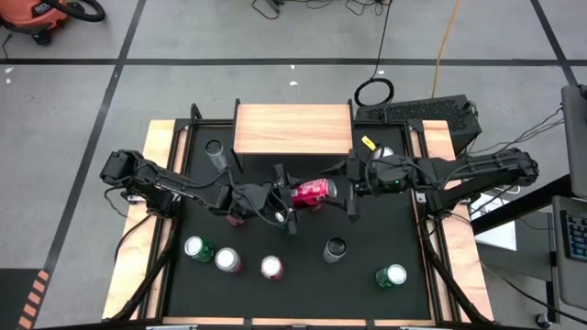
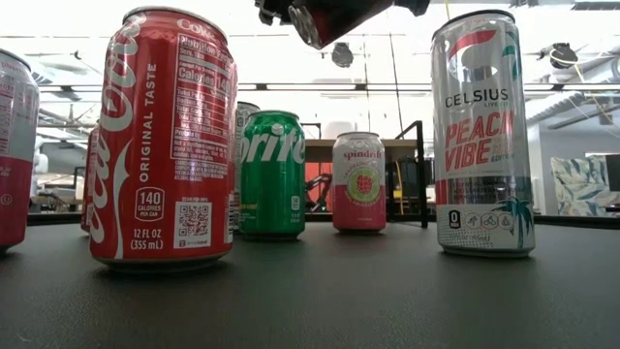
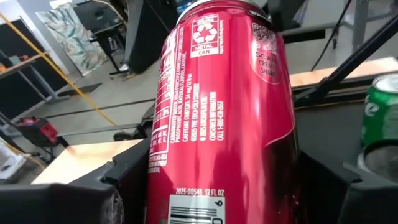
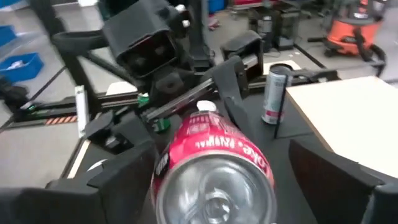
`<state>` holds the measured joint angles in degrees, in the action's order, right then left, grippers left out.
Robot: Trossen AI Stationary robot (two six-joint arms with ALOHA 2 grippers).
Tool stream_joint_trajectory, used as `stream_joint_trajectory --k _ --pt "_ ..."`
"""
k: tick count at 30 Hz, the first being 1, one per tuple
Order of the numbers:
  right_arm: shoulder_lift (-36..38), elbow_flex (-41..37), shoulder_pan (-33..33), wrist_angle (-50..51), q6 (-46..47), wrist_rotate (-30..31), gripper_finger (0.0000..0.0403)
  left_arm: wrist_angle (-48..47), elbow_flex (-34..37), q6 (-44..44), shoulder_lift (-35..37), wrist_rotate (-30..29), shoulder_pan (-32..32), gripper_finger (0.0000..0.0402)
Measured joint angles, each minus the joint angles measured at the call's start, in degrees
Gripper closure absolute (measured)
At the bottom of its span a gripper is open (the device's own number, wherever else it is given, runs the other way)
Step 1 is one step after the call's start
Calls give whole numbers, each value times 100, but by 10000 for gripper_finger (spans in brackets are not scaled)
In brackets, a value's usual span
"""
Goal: Place canned beverage on shelf
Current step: Put the top right red soda can on the shelf
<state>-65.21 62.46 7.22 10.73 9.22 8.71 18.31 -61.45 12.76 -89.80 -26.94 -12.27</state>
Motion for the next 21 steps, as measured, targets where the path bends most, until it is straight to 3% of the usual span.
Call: stream_joint_trajectory --k 9,12,16,21 --pt "524 -2 106 815 -1071 -531 42 54 0 -1028 385 982 -16 109" --pt "550 -277 193 567 -1149 -837 42 120 -2 -1311 497 1378 -18 109" --pt "529 -1080 312 -607 -1170 -888 42 539 -2 -1785 545 2014 -8 109" --pt "431 -2223 572 -3235 -1424 -883 42 1054 -2 -2271 547 2878 -13 109"
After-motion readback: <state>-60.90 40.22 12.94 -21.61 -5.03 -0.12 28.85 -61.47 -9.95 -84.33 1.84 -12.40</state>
